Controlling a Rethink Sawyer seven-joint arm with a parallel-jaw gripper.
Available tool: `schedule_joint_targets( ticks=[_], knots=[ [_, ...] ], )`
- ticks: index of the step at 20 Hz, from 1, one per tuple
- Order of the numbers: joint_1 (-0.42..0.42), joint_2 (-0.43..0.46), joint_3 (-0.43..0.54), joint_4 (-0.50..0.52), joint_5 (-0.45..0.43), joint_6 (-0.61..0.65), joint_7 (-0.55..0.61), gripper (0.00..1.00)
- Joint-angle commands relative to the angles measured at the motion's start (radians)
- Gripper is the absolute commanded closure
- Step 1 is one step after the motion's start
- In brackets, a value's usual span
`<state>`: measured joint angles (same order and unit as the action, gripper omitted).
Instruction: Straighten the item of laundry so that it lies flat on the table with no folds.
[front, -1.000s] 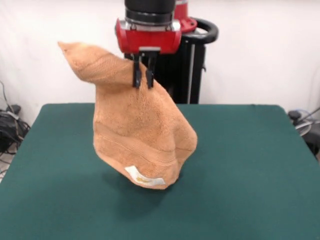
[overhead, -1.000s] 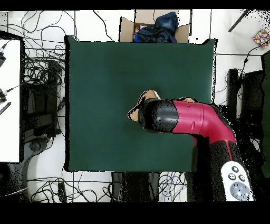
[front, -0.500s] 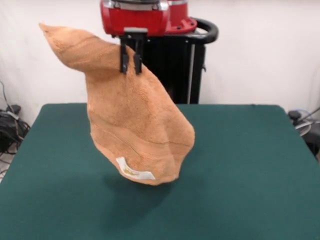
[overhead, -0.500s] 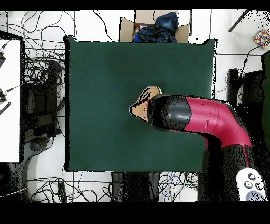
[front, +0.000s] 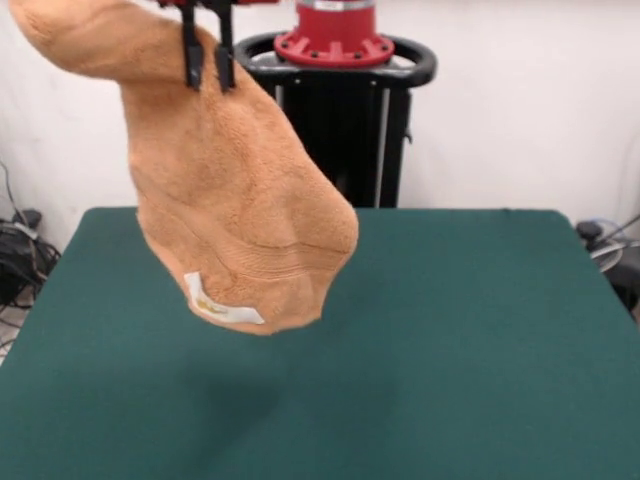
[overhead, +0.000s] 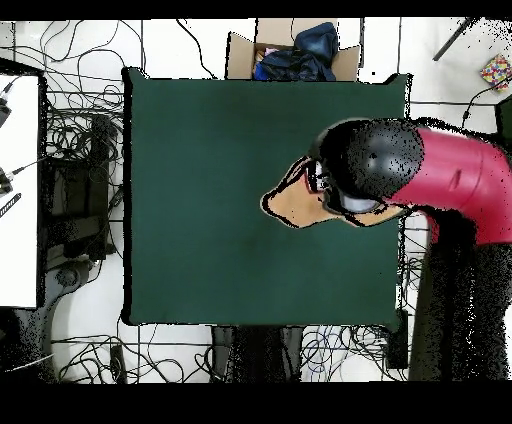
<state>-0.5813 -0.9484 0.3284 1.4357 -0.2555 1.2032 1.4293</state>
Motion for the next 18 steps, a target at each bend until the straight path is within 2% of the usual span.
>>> schedule_joint_targets(
  ticks=[1, 7, 14, 18],
  knots=[
    [0.008, 0.067, 0.083, -0.204, 0.027, 0.108, -0.018, 1.0],
    [0.024, 0.132, 0.077, -0.336, 0.002, 0.173, -0.007, 1.0],
    [0.064, 0.257, 0.067, -0.551, -0.041, 0.213, 0.011, 1.0],
    [0.077, 0.317, 0.069, -0.592, -0.036, 0.136, 0.004, 1.0]
  ],
)
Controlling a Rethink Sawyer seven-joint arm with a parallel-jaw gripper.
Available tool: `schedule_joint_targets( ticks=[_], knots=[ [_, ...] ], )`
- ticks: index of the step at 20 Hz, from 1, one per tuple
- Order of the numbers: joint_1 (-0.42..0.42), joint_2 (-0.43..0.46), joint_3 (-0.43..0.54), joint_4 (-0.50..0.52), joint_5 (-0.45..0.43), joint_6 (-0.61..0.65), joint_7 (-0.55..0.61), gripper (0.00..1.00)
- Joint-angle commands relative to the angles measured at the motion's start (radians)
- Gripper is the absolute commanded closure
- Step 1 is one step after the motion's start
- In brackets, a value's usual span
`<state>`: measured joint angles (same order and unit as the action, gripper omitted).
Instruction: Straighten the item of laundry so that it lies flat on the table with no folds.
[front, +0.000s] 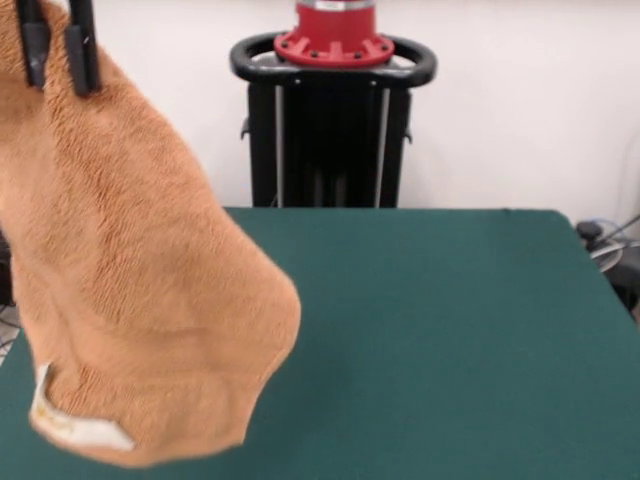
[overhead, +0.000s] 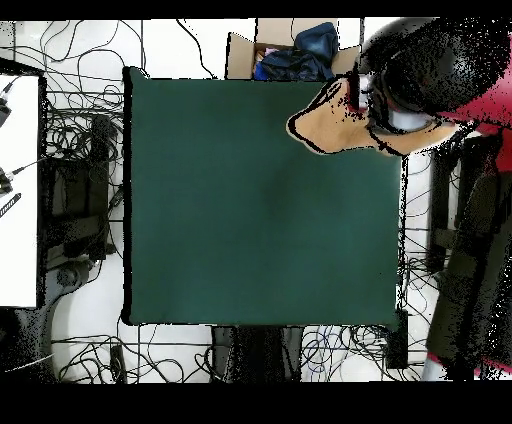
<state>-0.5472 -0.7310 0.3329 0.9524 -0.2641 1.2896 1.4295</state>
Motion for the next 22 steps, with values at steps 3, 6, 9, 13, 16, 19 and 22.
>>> schedule_joint_targets(
  ticks=[3, 6, 9, 13, 16, 19, 22],
  knots=[
    [0.07, 0.187, 0.058, -0.199, -0.057, 0.025, 0.02, 1.0],
    [0.109, 0.291, 0.034, -0.319, -0.107, 0.062, 0.063, 1.0],
    [0.126, 0.326, 0.004, -0.311, -0.116, 0.019, 0.112, 1.0],
    [0.126, 0.324, -0.014, -0.263, -0.1, -0.031, 0.124, 1.0],
    [0.125, 0.34, -0.026, -0.249, -0.095, -0.061, 0.14, 1.0],
    [0.128, 0.349, -0.052, -0.198, -0.095, -0.107, 0.18, 1.0],
    [0.131, 0.308, -0.084, -0.064, -0.089, -0.172, 0.204, 1.0]
  ],
)
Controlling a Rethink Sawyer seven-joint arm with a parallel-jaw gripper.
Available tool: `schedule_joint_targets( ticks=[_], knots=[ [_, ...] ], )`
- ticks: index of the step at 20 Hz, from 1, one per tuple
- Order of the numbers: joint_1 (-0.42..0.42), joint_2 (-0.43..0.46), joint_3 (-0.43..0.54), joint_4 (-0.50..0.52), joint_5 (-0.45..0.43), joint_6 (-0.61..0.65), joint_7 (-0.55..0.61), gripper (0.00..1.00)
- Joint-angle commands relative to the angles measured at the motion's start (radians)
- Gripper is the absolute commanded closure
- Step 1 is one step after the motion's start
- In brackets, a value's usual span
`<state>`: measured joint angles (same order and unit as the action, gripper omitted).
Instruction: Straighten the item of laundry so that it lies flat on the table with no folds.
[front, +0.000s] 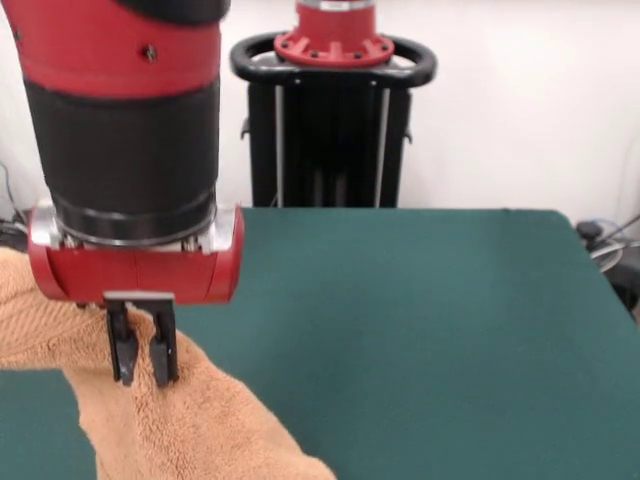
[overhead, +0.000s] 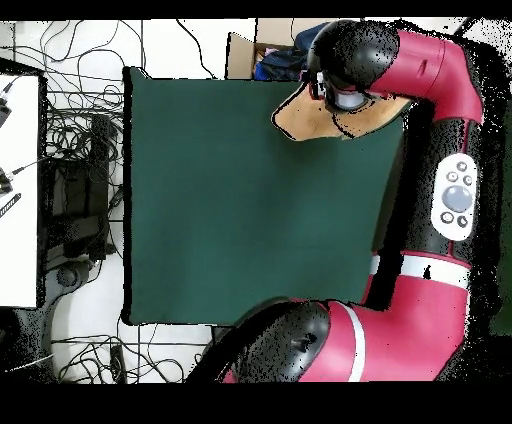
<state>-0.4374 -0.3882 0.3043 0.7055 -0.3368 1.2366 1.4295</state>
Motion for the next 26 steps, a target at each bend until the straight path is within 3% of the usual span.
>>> schedule_joint_targets(
  ticks=[1, 4, 11, 19, 26],
  knots=[
    [0.022, -0.053, -0.064, 0.229, -0.013, -0.147, 0.211, 1.0],
    [0.026, -0.086, -0.088, 0.32, -0.011, -0.211, 0.212, 1.0],
    [0.031, -0.097, -0.121, 0.399, -0.012, -0.293, 0.182, 1.0],
    [0.072, -0.266, -0.155, 0.728, 0.015, -0.406, 0.199, 1.0],
    [0.09, -0.284, -0.153, 0.798, 0.021, -0.467, 0.195, 1.0]
  ],
)
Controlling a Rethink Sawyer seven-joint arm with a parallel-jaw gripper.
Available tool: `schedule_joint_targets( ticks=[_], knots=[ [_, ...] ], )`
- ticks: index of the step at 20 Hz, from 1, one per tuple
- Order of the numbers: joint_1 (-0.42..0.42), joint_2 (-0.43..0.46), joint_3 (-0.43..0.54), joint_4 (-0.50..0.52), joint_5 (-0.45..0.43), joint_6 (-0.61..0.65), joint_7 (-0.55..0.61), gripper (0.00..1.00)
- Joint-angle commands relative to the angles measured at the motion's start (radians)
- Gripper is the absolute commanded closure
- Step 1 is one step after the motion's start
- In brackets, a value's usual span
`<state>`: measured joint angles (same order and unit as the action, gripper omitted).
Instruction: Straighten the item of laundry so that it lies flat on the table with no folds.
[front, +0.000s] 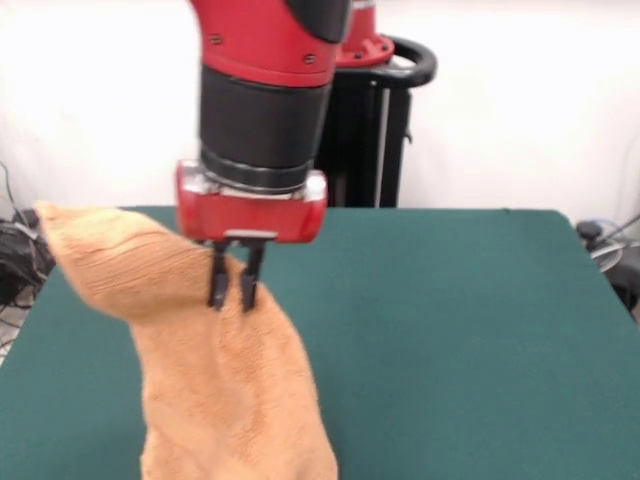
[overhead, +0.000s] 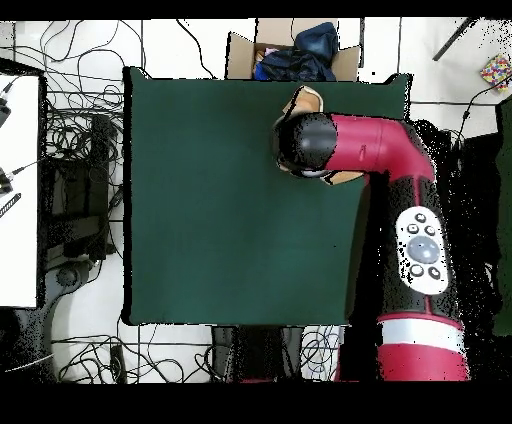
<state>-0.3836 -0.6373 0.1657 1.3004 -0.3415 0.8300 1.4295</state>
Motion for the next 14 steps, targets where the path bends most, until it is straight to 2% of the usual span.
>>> schedule_joint_targets(
  ticks=[1, 14],
  knots=[
    [0.035, -0.034, -0.011, 0.208, 0.027, -0.063, 0.19, 1.0],
    [0.034, -0.029, -0.021, 0.223, 0.019, -0.067, 0.169, 1.0]
  ],
)
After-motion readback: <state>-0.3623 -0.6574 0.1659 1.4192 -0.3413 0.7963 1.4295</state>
